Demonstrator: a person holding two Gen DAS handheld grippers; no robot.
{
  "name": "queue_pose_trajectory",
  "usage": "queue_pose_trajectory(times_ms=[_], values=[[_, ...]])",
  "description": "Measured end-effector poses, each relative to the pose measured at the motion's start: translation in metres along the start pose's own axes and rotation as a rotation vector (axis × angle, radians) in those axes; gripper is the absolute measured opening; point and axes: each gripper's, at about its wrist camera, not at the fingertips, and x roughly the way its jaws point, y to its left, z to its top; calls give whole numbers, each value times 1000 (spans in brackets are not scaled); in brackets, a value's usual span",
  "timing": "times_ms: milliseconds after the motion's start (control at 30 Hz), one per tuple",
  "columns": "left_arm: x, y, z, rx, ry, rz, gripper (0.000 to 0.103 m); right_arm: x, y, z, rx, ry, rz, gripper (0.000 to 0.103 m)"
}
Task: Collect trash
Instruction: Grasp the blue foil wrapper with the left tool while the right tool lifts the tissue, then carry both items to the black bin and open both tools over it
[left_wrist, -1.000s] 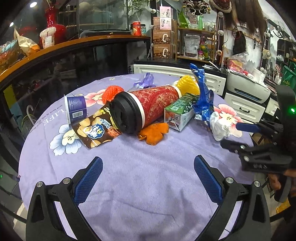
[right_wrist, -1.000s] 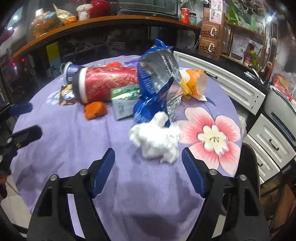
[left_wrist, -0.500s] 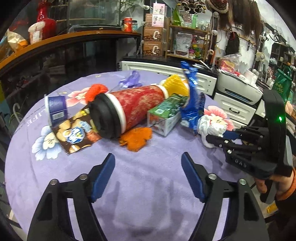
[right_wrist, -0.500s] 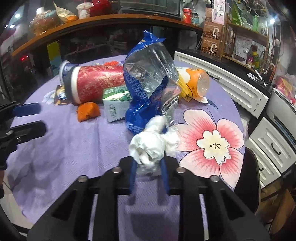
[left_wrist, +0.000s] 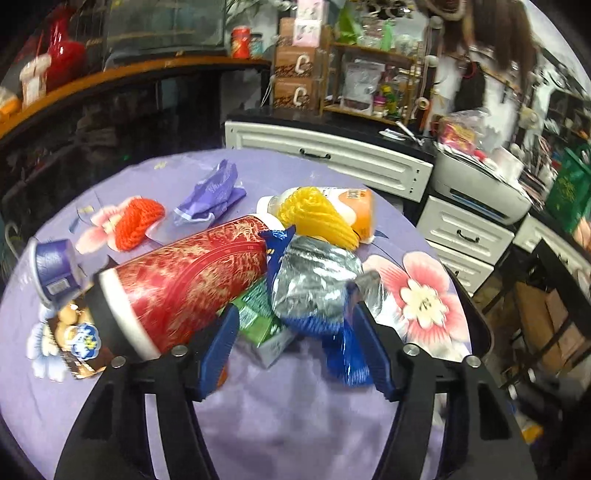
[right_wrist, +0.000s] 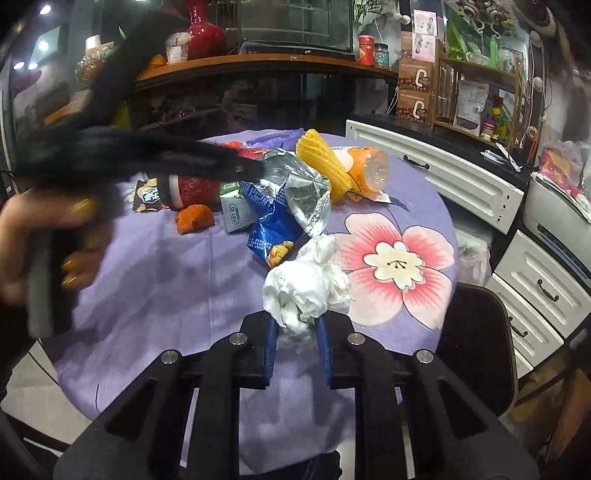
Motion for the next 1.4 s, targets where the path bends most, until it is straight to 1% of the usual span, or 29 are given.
queue_pose_trajectory(times_ms=[67,133,167,233,267,333,367,400,433,467,500,533,567,633,733,933,1033,1100,1200,1300,1400], values=[[10,1,5,-8,18,10,61,-5,0,-5,-18,-9,-5,20],[15,5,8,-22,23,18,58,-8,-1,-8,-22,-11,-5,20],[17,7,10,-34,29,7,57,-9,-1,-9,-16,-12,-1,20],[23,10,13,-55,48,-11,51,-12,-5,-10,1,-17,6,20],[26,12,15,-62,57,-4,50,-12,-6,-11,5,-20,7,20],[30,14,18,-70,61,-15,41,-13,-7,-12,8,-23,7,20],[33,14,19,-75,68,-28,38,-13,-6,-12,8,-24,7,20],[35,15,20,-75,65,-25,35,-13,-6,-12,9,-25,9,20],[35,14,20,-70,64,-22,28,-13,-6,-13,9,-26,10,20],[36,14,21,-67,63,-20,23,-14,-5,-14,8,-27,11,20],[36,15,21,-71,61,-22,16,-14,-5,-14,6,-28,10,20],[36,16,22,-76,59,-21,11,-14,-4,-15,5,-29,8,20],[34,16,22,-76,50,-19,10,-13,-4,-15,6,-29,10,20],[32,16,21,-62,39,-14,8,-13,-4,-17,12,-29,13,20],[21,13,19,-46,1,-8,7,-13,-6,-18,20,-30,14,20],[-16,4,6,-34,-92,-40,7,-21,-16,-17,42,-48,6,20],[-32,-4,0,-16,-126,-53,7,-29,-27,-16,48,-61,-10,20],[-40,-12,-4,-11,-140,-85,7,-33,-39,-16,57,-67,-39,20],[-45,-33,-8,23,-154,-120,7,-37,-76,-18,110,-66,-103,20],[-41,-59,-8,67,-155,-156,7,-30,-114,-22,140,-31,-177,20],[-32,-83,-6,96,-142,-196,7,-19,-143,-32,156,7,-244,20]])
